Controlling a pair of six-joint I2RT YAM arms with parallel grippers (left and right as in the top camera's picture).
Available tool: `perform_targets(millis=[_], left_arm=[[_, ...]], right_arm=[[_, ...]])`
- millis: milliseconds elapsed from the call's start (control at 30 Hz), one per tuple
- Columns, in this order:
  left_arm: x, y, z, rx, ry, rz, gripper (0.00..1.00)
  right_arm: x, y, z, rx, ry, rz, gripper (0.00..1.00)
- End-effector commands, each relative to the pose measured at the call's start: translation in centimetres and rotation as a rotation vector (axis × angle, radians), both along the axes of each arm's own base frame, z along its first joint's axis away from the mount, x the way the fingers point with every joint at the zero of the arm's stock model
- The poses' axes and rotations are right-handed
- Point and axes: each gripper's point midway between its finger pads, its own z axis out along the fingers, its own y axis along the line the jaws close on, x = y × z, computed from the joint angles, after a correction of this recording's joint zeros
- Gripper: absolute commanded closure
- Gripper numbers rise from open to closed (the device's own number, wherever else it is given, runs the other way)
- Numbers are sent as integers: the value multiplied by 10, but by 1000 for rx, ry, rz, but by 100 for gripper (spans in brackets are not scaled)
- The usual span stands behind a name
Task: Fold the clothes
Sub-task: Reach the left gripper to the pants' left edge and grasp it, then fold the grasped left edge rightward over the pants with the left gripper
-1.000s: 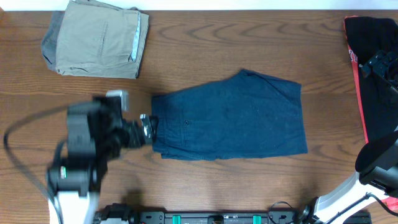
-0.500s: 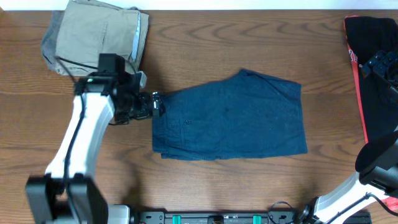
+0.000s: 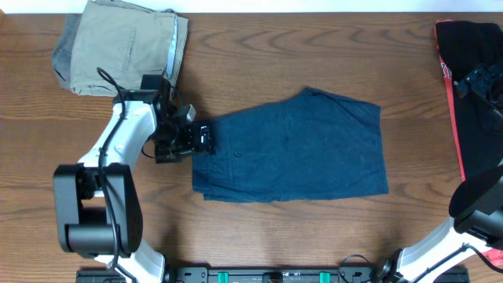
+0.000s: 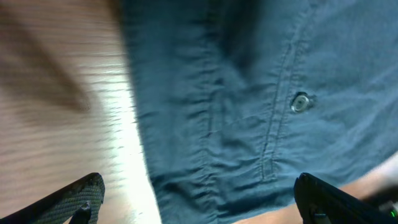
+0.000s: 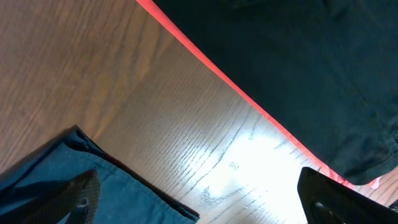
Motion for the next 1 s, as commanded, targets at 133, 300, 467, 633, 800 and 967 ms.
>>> perform_targets(millis=[133,300,467,633,800,967], left_arm=[[-6,-10,-18,-75,39,-71,2],[-4,-8,-28,-64,47,-74,2],[-4,6,-37,-19,64,-60,2],[-7,-2,-41,-99,72,-35,2],[-24,-27,-50,-237,77,-34,2],[-47,-41,-67,-278,90,-52,4]], right_arm=[[0,-3,-1,-4,2,-18,1],[0,-3,-1,-4,2,-18,1],[0,-3,-1,-4,2,-18,1],[0,-3,-1,-4,2,-18,1],[0,-3,-1,-4,2,-18,1],[0,-3,-1,-4,2,-17,1]])
